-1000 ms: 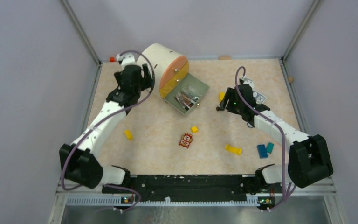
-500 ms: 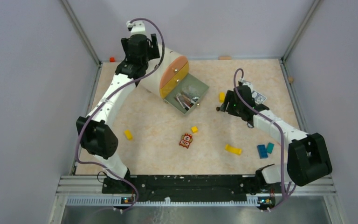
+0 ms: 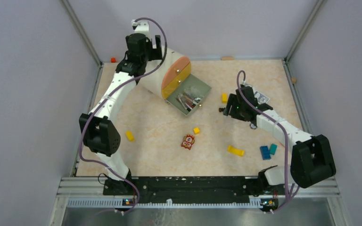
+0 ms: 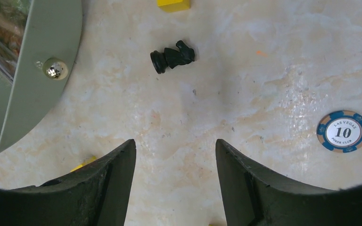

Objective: Organize the makeup
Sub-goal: Close the drawer in the storage box.

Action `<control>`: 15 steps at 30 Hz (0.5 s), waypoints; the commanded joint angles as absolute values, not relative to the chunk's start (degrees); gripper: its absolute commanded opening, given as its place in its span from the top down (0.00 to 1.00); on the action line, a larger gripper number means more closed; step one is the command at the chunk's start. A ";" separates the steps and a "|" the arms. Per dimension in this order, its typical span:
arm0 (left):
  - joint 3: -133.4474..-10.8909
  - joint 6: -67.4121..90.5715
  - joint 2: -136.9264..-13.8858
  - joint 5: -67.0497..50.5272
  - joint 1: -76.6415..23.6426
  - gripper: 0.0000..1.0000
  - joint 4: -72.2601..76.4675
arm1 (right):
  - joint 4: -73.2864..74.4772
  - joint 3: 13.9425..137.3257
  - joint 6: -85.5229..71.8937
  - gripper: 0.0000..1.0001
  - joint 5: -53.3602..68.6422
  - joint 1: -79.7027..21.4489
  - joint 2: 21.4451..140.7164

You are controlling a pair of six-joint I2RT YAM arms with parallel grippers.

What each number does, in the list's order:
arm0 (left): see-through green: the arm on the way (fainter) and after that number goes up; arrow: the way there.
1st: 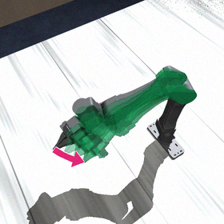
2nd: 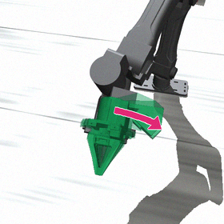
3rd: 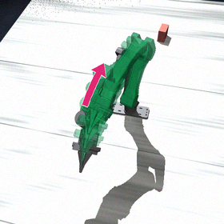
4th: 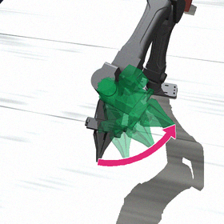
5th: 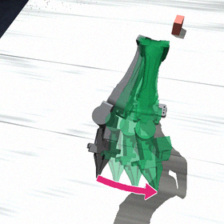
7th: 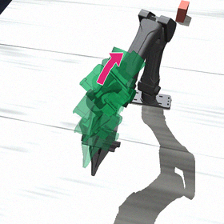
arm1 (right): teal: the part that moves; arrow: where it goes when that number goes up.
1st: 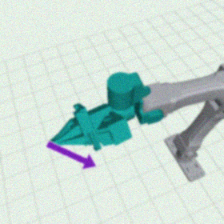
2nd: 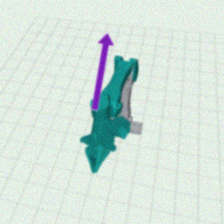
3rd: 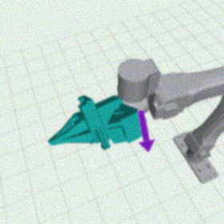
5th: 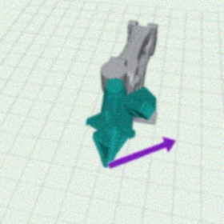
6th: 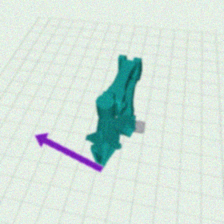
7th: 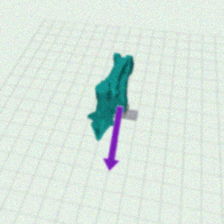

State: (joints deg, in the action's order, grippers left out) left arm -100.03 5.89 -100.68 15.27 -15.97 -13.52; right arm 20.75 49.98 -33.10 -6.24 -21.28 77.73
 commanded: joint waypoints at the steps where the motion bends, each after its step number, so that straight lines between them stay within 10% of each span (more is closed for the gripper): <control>1: -99.54 3.13 -100.52 8.69 -14.95 0.01 -9.80 | 22.42 51.87 -36.08 0.38 -8.11 -21.46 74.47; 15: -99.29 2.83 -100.46 5.14 -14.85 0.01 -10.03 | 19.98 52.04 -41.65 0.40 -9.43 -21.45 72.70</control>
State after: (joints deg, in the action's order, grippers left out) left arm -99.66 2.96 -100.88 6.39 -15.07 -13.23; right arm 22.22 50.00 -40.34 -7.94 -21.28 74.61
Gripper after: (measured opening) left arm 0.989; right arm 0.602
